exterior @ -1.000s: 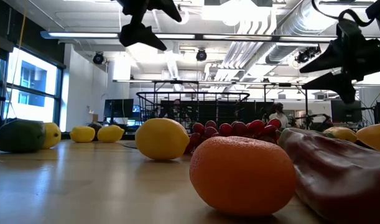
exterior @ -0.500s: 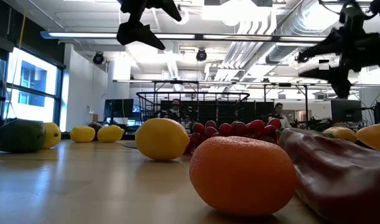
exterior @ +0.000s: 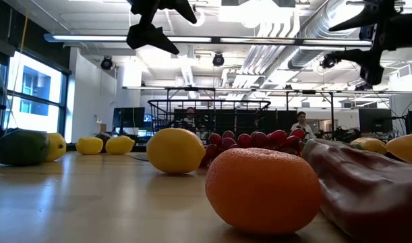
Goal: Build produce basket
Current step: Put the middle yellow mango into the black wire basket
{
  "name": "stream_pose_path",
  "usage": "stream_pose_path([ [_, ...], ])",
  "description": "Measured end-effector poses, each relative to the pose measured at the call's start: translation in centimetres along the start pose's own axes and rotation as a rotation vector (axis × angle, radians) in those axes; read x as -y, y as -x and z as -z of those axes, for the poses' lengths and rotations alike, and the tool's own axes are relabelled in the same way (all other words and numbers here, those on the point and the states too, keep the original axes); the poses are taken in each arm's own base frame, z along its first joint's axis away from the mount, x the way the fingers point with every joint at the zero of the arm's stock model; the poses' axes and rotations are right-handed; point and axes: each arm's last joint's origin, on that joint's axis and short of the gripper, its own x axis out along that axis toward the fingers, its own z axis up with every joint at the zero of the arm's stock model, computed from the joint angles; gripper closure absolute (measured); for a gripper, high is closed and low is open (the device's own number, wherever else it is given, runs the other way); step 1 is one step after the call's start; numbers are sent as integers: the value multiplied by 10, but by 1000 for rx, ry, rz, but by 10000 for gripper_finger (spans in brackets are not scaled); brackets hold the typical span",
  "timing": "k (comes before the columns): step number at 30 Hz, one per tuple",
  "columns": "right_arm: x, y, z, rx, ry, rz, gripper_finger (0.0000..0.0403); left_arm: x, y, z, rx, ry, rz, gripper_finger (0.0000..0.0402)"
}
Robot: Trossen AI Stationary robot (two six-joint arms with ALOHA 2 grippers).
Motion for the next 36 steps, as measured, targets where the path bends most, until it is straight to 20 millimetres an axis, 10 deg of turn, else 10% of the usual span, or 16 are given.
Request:
stream_pose_path([
  [15, -48, -3, -31, -447, -192, 510, 186, 0, 0, 0, 0, -54, 0, 55],
  [36, -25, -56, 17, -932, -122, 1011, 186, 1, 0, 1, -20, -107, 28, 55],
])
